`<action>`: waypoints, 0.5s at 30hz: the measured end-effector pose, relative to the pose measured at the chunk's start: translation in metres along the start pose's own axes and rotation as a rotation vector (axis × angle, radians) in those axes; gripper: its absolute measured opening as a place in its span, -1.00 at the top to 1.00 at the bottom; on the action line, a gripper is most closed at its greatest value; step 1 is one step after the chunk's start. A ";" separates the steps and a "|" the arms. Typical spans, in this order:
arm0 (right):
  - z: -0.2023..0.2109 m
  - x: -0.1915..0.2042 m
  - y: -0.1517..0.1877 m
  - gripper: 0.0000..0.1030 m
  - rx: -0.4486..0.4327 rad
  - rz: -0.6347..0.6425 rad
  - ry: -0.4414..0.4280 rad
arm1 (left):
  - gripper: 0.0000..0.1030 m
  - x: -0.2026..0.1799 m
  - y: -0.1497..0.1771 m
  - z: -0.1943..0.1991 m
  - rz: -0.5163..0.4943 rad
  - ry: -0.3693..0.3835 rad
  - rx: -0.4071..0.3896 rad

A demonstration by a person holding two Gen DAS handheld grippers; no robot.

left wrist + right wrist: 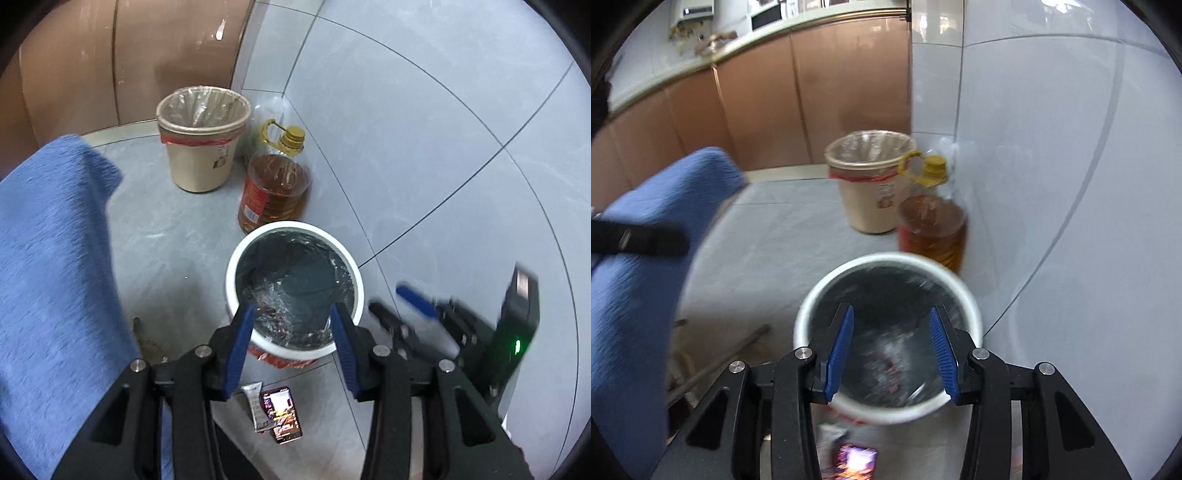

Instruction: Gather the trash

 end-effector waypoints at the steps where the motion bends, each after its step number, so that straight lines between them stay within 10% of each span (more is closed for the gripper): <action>1: 0.001 0.006 0.011 0.17 0.010 -0.002 -0.031 | 0.18 0.004 0.004 0.008 0.001 0.009 -0.010; 7: -0.049 0.057 0.122 0.17 0.255 0.026 -0.247 | 0.18 0.025 0.025 0.042 0.024 0.007 -0.055; 15: -0.173 0.093 0.225 0.17 0.559 -0.026 -0.316 | 0.09 0.049 0.053 0.089 0.044 0.003 -0.125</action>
Point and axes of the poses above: each gripper's, at about its wrist camera, not at the fingertips, and z roughly against the way its jaws point, x to its left, y to its underside, the point moved 6 cm from there along -z, roughly the way its jaws point, and after that the axes turned 3 degrees about x, right-handed, at the moved point
